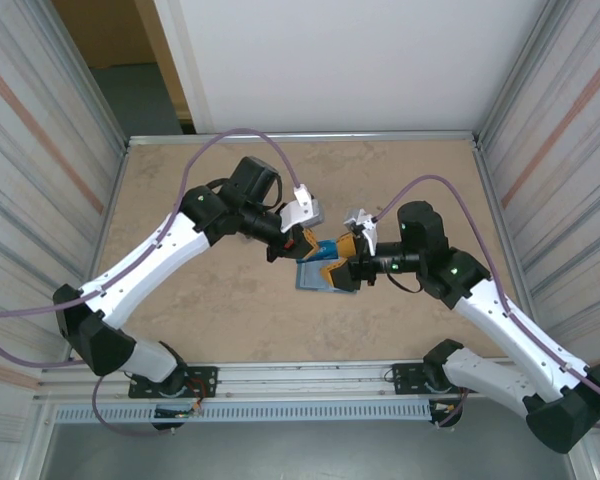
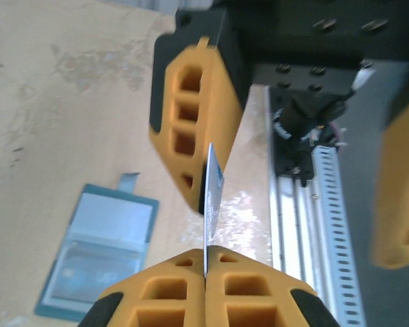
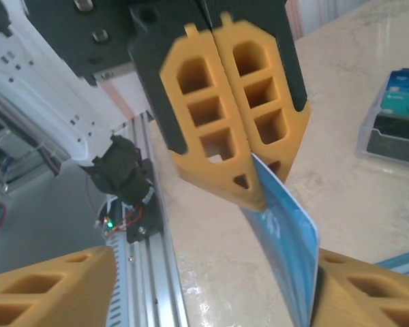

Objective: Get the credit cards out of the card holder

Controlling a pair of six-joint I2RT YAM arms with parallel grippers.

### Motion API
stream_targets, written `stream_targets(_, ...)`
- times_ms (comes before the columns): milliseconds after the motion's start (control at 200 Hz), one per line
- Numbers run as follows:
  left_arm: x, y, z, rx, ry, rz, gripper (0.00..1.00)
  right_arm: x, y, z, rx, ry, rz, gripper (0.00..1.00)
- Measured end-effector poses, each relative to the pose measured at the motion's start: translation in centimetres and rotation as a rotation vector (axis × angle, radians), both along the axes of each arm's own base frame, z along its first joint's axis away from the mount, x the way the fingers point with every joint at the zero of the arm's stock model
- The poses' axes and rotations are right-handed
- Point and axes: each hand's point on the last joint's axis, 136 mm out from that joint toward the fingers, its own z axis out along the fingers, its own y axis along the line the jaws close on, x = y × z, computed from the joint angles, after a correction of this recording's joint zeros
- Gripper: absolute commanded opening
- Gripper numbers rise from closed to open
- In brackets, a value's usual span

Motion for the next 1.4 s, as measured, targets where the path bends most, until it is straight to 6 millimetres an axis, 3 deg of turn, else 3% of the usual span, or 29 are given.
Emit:
stream_targets(45,0.7,0.4,-0.3,0.002,-0.028,0.022,0.0,0.2,-0.2,0.1,-0.002,-0.005,-0.022,1.0)
stream_targets(125,2.5,1.6,-0.9,0.008,-0.087,0.082,0.0,0.5,-0.7,0.5,-0.001,-0.034,-0.061,0.99)
stream_targets(381,11.7,8.0,-3.6,0.11,-0.328,0.314,0.0,2.5,-2.9,1.9,0.001,-0.082,-0.273,0.99)
stream_targets(656,20.1,14.4,-7.6,0.199,-0.368,0.486,0.0,5.4,-5.4,1.4,-0.025,-0.044,-0.521,0.99)
stream_targets(972,24.6,18.1,-11.9,0.259,-0.326,0.565,0.0,7.3,-8.1,0.0,-0.069,0.024,-0.736,0.99)
stream_targets(1223,25.8,18.3,-14.8,0.307,-0.288,0.553,0.0,7.6,-8.9,-0.5,-0.074,0.051,-0.791,0.99)
stream_targets(1398,26.7,18.4,-15.5,0.315,-0.281,0.555,0.0,7.6,-9.0,-0.7,-0.078,0.062,-0.799,0.99)
